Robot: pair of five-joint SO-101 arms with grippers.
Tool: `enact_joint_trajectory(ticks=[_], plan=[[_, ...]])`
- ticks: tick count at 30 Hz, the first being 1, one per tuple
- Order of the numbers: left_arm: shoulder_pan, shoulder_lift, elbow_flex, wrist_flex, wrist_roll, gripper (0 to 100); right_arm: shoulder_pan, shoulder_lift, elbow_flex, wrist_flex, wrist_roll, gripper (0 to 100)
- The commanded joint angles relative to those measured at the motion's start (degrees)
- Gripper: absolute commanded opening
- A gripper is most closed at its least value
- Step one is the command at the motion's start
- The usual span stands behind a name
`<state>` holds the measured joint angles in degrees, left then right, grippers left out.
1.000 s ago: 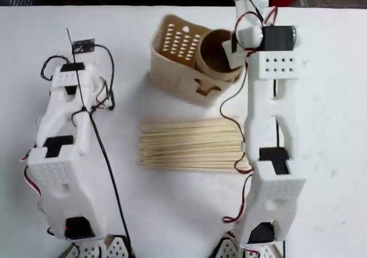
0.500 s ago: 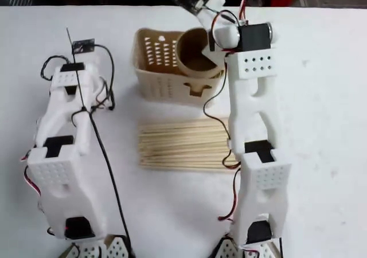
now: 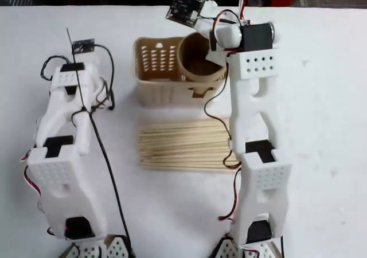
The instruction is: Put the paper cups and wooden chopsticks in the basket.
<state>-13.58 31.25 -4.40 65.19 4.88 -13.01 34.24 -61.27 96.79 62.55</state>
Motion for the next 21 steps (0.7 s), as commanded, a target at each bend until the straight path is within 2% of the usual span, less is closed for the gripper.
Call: enact_joint_trajectory(ticks=[1,6,11,16,21], plan=[[1.3,-3.0,-0.2,-1.1,-0.3,18,-0.7,-0.6,0.3,1.2,1.8,1.7],[1.3,-3.0,0.2,-2.4,-0.3,18,-2.2,2.9,-0.1,-0.7,-3.3,3.0],[1.3,-3.0,0.2,-2.3,-0.3,18,-1.5,2.1,-1.8,-2.3,-15.2,17.6],[1.5,-3.0,0.2,-2.5,-0.3,18,-1.0,-1.7,-9.2,-0.8,-29.0,18.0],[1.5,-3.0,0.3,-2.3,-0.3,18,-1.5,-5.1,-14.0,1.5,-34.3,17.9]])
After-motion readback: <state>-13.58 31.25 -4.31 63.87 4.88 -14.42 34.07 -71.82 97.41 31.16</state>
